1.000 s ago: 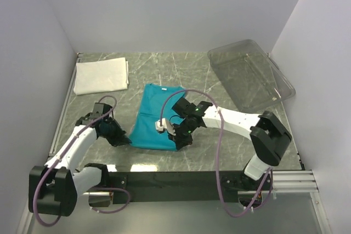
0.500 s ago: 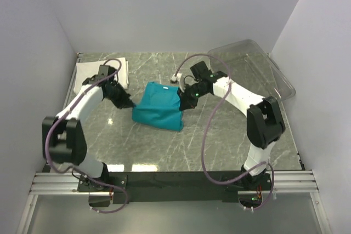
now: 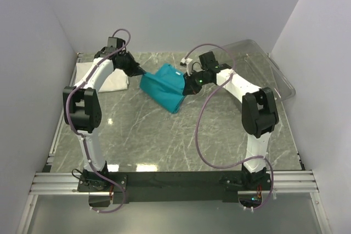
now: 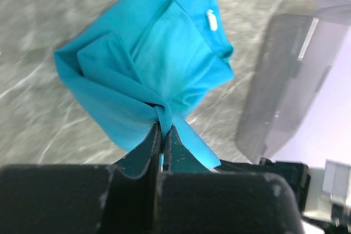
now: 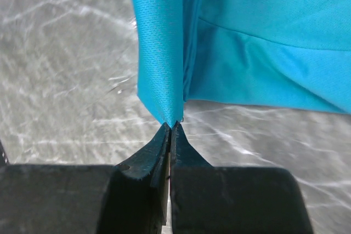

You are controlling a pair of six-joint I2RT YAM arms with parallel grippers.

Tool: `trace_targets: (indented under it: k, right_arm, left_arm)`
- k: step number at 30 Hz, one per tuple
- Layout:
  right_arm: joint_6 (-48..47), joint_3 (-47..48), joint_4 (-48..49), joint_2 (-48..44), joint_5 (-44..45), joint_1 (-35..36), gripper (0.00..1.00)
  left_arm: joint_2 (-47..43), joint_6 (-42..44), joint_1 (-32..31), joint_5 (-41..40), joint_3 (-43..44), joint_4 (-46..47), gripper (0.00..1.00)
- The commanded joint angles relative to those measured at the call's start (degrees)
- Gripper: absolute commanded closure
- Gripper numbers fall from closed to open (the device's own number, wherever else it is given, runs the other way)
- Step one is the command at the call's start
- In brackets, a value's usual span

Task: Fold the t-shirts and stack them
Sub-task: Fold the tshirt

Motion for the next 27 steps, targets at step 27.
trace_targets:
  k: [27]
  right_arm:
    - [-7.24,-17.54,-4.57,-19.07,-5.30,7.98,1.00]
  left_arm:
    - [-22.07,5.77,0.59,-0.02,-28.48,0.92,1.00]
